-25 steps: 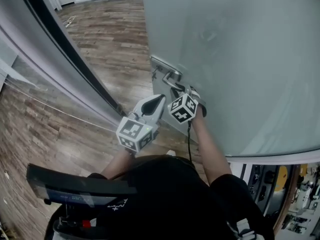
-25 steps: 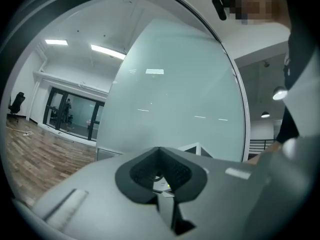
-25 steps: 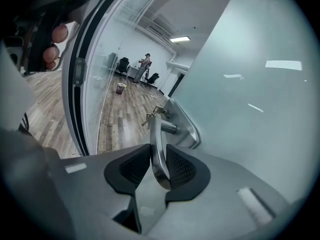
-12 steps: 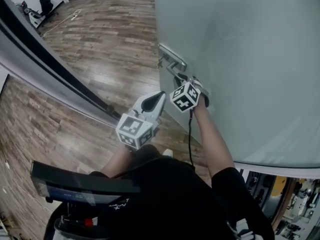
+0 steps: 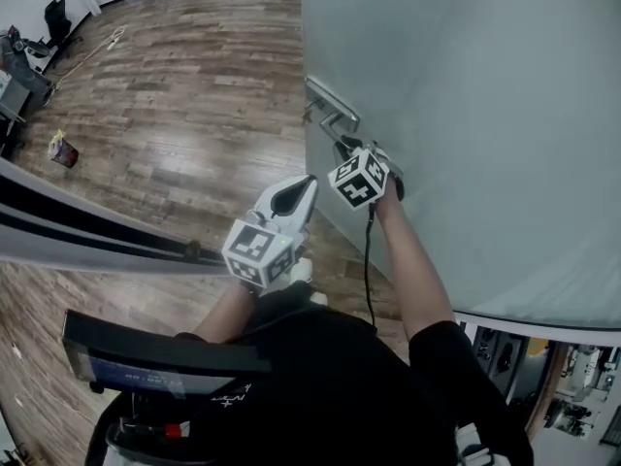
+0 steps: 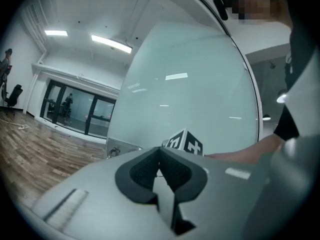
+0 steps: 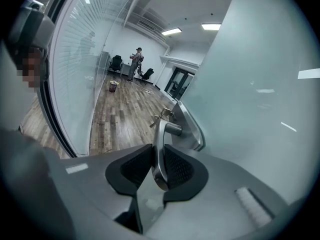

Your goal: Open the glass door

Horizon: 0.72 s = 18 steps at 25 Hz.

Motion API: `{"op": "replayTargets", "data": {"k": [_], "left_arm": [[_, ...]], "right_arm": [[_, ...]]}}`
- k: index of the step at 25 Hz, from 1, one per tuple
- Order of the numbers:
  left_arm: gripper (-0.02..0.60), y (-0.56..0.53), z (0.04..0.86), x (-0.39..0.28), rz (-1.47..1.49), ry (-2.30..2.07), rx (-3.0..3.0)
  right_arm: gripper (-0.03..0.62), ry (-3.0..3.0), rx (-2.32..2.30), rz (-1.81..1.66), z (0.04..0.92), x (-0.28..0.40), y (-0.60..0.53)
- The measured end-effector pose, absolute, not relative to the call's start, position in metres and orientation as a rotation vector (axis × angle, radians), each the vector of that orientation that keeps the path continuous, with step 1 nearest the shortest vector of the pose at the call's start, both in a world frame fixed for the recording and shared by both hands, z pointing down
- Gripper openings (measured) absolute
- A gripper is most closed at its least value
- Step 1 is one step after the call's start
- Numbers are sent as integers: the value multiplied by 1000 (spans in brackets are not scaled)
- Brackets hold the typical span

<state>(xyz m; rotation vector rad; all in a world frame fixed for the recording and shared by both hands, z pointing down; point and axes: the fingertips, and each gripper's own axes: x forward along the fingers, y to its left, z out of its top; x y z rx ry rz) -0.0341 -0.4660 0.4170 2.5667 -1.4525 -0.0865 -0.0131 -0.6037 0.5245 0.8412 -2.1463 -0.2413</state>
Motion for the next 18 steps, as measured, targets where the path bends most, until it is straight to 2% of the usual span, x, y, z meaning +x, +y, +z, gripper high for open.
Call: {"op": "replayTargets", "data": {"k": [18], "left_arm": [[2,-585,412,9,-129,-1242,2675]], "right_arm": [[77,-2055,1039,-126,542,76,-716]]}}
